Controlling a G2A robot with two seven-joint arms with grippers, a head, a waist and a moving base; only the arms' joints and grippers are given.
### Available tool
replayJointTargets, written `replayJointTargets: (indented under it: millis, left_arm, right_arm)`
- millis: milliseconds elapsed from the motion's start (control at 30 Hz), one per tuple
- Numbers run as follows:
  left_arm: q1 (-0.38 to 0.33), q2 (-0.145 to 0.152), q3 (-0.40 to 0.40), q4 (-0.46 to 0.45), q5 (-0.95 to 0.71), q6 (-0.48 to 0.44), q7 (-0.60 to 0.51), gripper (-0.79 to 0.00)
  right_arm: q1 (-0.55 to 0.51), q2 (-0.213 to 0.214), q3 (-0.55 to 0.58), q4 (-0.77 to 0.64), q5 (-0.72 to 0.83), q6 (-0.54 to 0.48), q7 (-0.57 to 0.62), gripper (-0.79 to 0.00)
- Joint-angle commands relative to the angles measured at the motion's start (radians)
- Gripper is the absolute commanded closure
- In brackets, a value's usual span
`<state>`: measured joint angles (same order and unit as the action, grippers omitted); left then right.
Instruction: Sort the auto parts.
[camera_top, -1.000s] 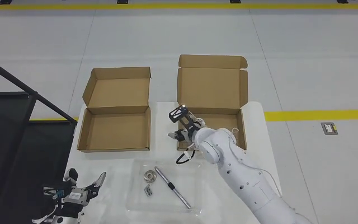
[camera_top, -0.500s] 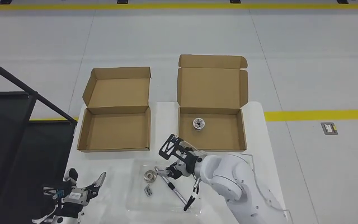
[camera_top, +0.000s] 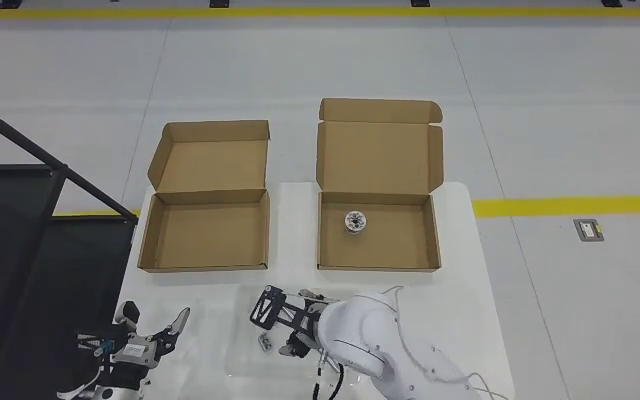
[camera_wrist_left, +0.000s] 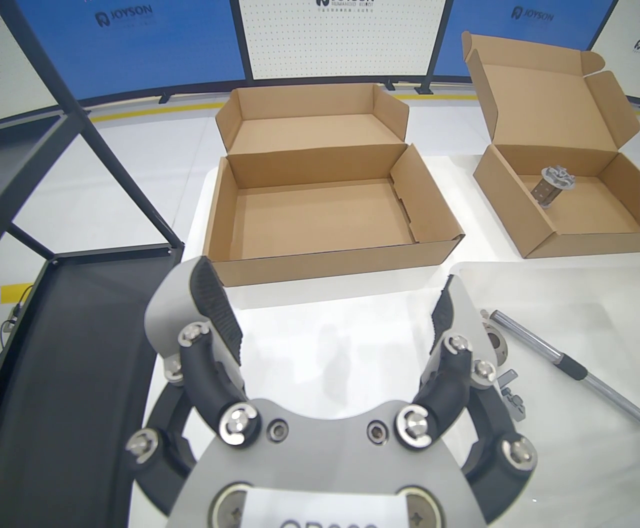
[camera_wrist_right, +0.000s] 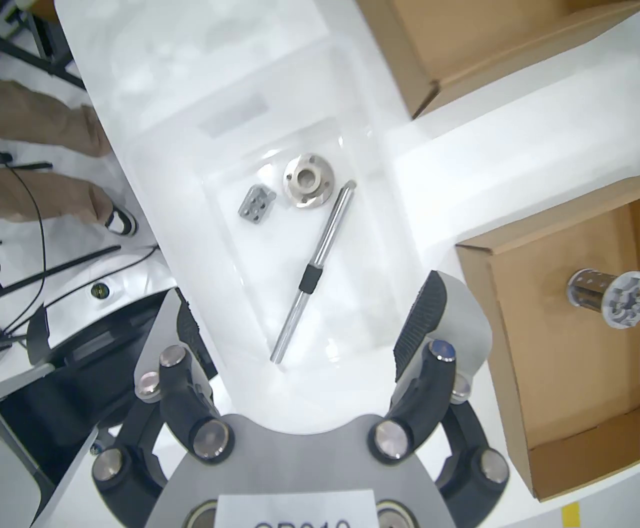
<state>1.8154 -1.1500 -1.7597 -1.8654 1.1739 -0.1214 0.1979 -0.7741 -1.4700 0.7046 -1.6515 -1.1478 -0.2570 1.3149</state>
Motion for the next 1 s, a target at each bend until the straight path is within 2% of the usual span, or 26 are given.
replayJointTargets:
  millis: [0, 100, 233, 367, 533, 600, 667, 700, 767, 833, 967]
  left_arm:
    - [0.000, 0.000, 0.000, 0.000, 0.000, 0.000, 0.000, -0.785]
    - [0.000, 0.000, 0.000, 0.000, 0.000, 0.000, 0.000, -0.785]
    - [0.000, 0.000, 0.000, 0.000, 0.000, 0.000, 0.000, -0.785]
    - [0.000, 0.000, 0.000, 0.000, 0.000, 0.000, 0.000, -0.785]
    - [0.000, 0.000, 0.000, 0.000, 0.000, 0.000, 0.000, -0.785]
    - [0.000, 0.000, 0.000, 0.000, 0.000, 0.000, 0.000, -0.785]
    - [0.000, 0.000, 0.000, 0.000, 0.000, 0.000, 0.000, -0.785]
    - [0.000, 0.000, 0.000, 0.000, 0.000, 0.000, 0.000, -0.785]
    - [0.000, 0.000, 0.000, 0.000, 0.000, 0.000, 0.000, -0.785]
    - [0.000, 0.000, 0.000, 0.000, 0.000, 0.000, 0.000, -0.785]
    - [0.000, 0.000, 0.000, 0.000, 0.000, 0.000, 0.000, -0.785]
  right_arm:
    - [0.037, -0.023, -0.062, 0.058, 0.007, 0.048, 0.029, -0.785]
    - [0.080, -0.058, -0.129, 0.143, -0.002, 0.139, 0.050, -0.785]
    - [0.105, -0.096, -0.179, 0.226, 0.004, 0.224, 0.016, -0.785]
    - [0.103, -0.119, -0.210, 0.303, -0.068, 0.361, 0.029, -0.776]
    - [0.090, -0.143, -0.236, 0.348, -0.135, 0.456, 0.015, -0.785]
    - [0.078, -0.145, -0.232, 0.358, -0.159, 0.475, -0.014, -0.763]
    - [0.064, -0.145, -0.219, 0.369, -0.172, 0.487, -0.044, -0.603]
    - [0.057, -0.145, -0.209, 0.376, -0.183, 0.509, -0.060, -0.548]
    - [0.043, -0.144, -0.194, 0.385, -0.185, 0.511, -0.079, -0.366]
    - [0.032, -0.143, -0.173, 0.400, -0.179, 0.509, -0.095, -0.329]
    - [0.015, -0.141, -0.145, 0.415, -0.180, 0.489, -0.122, -0.339]
